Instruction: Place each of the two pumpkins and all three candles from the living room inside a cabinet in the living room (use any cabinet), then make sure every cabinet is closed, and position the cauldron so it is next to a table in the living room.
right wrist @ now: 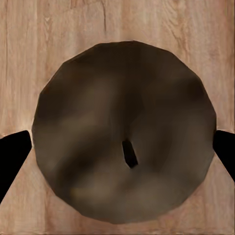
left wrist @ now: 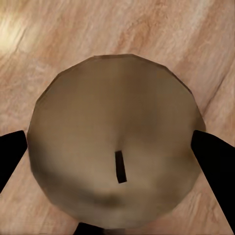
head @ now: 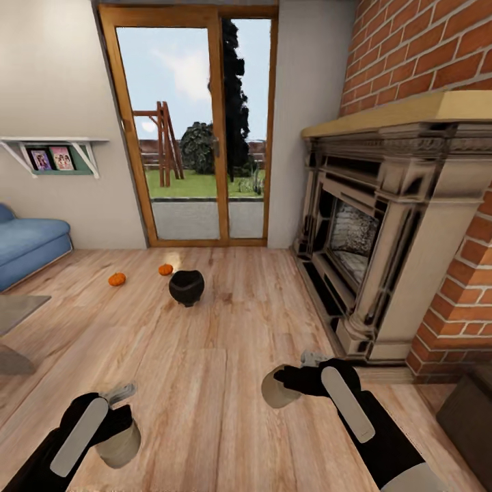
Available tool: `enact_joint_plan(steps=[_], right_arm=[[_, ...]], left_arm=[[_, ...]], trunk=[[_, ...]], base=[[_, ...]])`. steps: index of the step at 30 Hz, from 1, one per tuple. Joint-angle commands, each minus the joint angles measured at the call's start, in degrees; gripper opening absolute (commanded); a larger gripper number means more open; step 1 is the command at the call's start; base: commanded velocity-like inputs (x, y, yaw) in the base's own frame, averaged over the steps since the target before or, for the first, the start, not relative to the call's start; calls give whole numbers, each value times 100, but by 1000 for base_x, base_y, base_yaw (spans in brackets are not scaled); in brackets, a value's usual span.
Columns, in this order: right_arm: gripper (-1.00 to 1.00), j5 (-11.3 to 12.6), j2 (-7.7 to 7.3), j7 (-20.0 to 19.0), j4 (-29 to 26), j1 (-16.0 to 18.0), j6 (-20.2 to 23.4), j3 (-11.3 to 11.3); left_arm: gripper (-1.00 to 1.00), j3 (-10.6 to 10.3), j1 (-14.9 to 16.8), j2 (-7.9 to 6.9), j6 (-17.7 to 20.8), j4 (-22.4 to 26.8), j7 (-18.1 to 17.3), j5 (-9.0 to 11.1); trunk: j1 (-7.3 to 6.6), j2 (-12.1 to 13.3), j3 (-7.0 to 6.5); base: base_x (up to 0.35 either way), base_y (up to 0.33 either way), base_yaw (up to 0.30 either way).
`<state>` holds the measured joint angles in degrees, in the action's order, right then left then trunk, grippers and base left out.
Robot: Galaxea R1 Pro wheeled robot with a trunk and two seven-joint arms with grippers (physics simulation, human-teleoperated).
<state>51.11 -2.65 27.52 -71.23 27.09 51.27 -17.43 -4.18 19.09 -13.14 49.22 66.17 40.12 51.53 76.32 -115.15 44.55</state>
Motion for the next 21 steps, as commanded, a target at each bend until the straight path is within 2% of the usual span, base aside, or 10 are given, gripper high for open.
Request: enact_joint_plan(steps=[1, 3, 7, 10, 13, 16, 18, 21], right_arm=[[-100, 71, -6, 111, 138, 6, -50, -75], [-100, 31, -7, 159, 466, 3, -253, -203], [-100, -263, -7, 171, 1076, -11, -1114, -510], [-100, -461, -7, 148, 1607, -24, -1808, -681], [-100, -524, -7, 105, 2115, -27, -2307, -826], [-100, -534, -7, 47, 2309, -33, -2541, -971], [-100, -538, -7, 28, 2377, -42, -2611, -1020], [-100, -540, -7, 19, 2434, -45, -2699, -1039]], left_arm=[[-100, -39, 10, 27, -143, -111, 53, 26], [-100, -92, 14, 85, -291, -236, 48, -27], [-100, -221, 15, 121, -579, -416, 41, -63], [-100, -434, 16, 126, -1021, -720, 34, -83], [-100, -674, 22, 127, -1462, -1024, 18, -240], [-100, -763, 24, 139, -1853, -1277, -110, -473], [-100, -785, 24, 157, -1995, -1455, -376, -609], [-100, -793, 24, 162, -2052, -1659, -590, -669]], trunk=[[-24, 38, -14], [-68, 118, -50], [-156, 279, -122], [-222, 399, -175], [-287, 519, -229], [-353, 640, -283], [-397, 720, -319], [-463, 840, -373]], base=[[0, 0, 292], [0, 0, 292], [0, 0, 292], [0, 0, 292], [0, 0, 292], [0, 0, 292], [0, 0, 292], [0, 0, 292]])
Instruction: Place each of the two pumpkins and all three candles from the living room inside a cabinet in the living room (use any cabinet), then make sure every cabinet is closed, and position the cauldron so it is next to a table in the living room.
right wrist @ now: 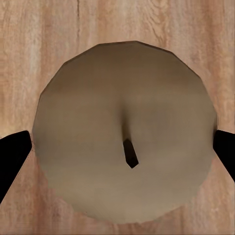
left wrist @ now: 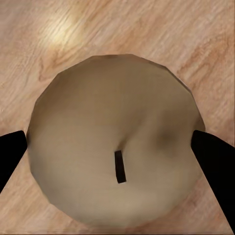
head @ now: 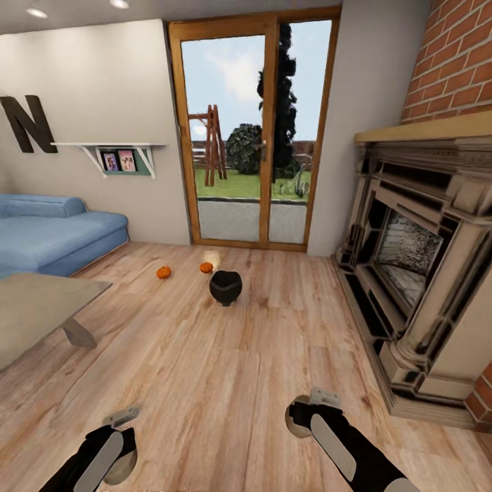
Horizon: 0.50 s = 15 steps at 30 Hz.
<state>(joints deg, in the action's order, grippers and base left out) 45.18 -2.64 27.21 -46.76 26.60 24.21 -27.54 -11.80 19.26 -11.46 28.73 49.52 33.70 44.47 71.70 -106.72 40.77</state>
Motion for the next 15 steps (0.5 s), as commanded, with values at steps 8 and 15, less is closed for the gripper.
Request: enact_joint_plan(steps=[8, 15], right_arm=[[-100, -100, -10, -218, 488, 3, -719, -41], [-100, -238, -9, -684, 537, 3, -773, -41]], left_arm=[[-100, -31, 10, 3, -221, -515, -454, 24], [-100, -34, 10, 9, -431, -875, -565, 21]], trunk=[[-177, 319, -136], [-331, 600, -259]], base=[[0, 0, 275], [0, 0, 45]])
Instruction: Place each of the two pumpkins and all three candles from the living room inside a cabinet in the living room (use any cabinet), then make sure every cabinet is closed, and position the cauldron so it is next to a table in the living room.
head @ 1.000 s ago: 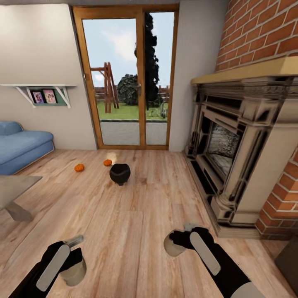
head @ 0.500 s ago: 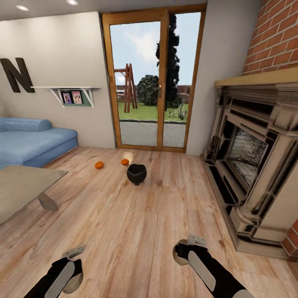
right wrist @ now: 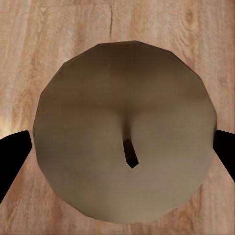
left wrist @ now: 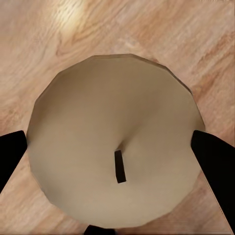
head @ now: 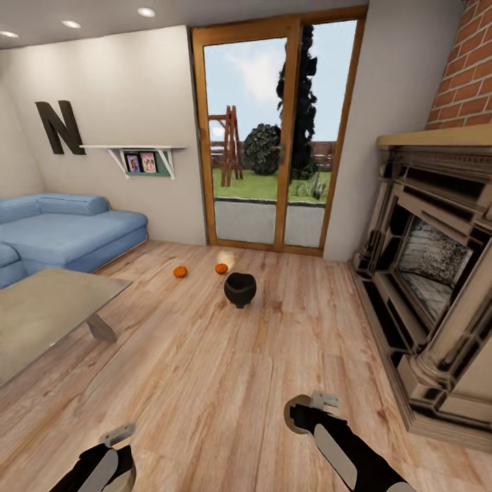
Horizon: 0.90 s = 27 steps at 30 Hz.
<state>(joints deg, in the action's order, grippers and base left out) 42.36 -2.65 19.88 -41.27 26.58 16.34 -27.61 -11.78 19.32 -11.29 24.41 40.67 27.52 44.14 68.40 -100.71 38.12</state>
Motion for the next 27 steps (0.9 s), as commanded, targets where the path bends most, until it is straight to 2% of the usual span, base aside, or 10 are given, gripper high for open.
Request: enact_joint_plan(steps=[1, 4, 8, 12, 18, 23, 27], right_arm=[[-100, 38, -8, 38, -9, 5, 13, -34], [-100, 30, -8, 21, 3, 5, 9, -34], [-100, 22, -7, 14, 150, 5, -82, -39], [-100, 19, -8, 8, 233, 5, -179, -52], [-100, 11, -8, 15, 274, 5, -213, -230], [-100, 10, -9, 21, 285, 5, -218, -268], [-100, 9, -9, 24, 289, 5, -224, -271]], left_arm=[[-100, -37, 3, 14, -56, -30, 49, 52], [-100, -77, 2, 105, -356, -149, 44, 51], [-100, -189, 2, 143, -464, -271, 43, 44], [-100, -229, 3, 152, -480, -292, 43, 42], [-100, -237, 9, 144, -476, -296, 43, 60], [-100, -229, 10, 137, -426, -296, 16, 108], [-100, -224, 10, 107, -406, -296, -291, 122]], trunk=[[-23, 38, -12], [-89, 159, -66], [-177, 319, -138], [-265, 480, -210], [-396, 720, -318], [-506, 921, -407], [-594, 1081, -479]], base=[[0, 0, 5], [0, 0, 2], [0, 0, 124], [0, 0, 258], [0, 0, 283], [0, 0, 287], [0, 0, 287]])
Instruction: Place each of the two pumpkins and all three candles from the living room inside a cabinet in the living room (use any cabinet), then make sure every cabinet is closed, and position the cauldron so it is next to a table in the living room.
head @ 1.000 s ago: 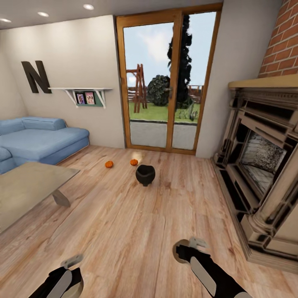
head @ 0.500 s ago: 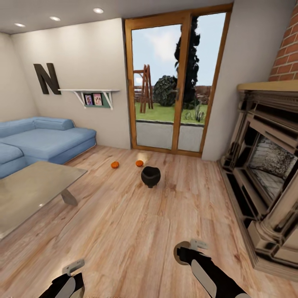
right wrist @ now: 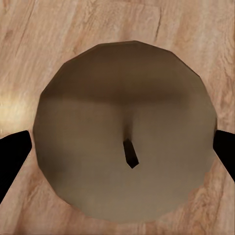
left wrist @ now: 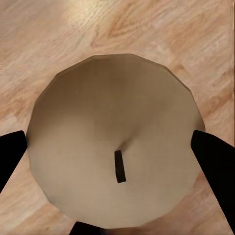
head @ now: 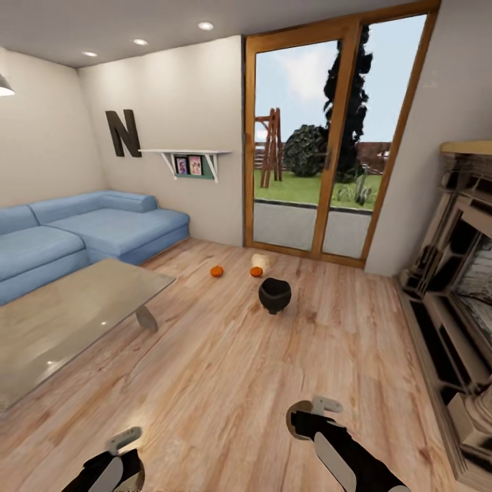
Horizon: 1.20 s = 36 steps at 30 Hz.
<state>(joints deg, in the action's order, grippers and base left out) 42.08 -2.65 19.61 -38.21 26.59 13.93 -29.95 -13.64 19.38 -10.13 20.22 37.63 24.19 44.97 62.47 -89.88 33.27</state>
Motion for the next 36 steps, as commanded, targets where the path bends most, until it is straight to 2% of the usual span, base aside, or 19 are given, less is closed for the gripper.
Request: enact_joint_plan(steps=[1, 6, 23, 31, 36], right_arm=[[-100, 37, -9, 51, -15, 4, 16, -37], [-100, 37, -8, 52, -12, 4, 14, -37], [-100, 55, -6, 45, -3, 4, -143, -40], [-100, 44, 8, 43, 105, 4, -145, -59], [-100, 30, 17, 57, 213, 4, -151, -235]], left_arm=[[-100, -37, 5, -14, 14, 7, -41, 39], [-100, -26, 5, -23, 3, 7, -190, 18], [-100, -16, -1, -7, -30, 7, -205, -29], [-100, -16, -4, -6, -38, 7, -205, -34], [-100, -16, -4, -5, -44, 7, -205, -40]], trunk=[[-23, 38, -12], [-133, 239, -102], [-506, 920, -407], [-506, 920, -407], [-506, 920, -407]], base=[[0, 0, 287], [0, 0, 287], [0, 0, 288], [0, 0, 289], [0, 0, 289]])
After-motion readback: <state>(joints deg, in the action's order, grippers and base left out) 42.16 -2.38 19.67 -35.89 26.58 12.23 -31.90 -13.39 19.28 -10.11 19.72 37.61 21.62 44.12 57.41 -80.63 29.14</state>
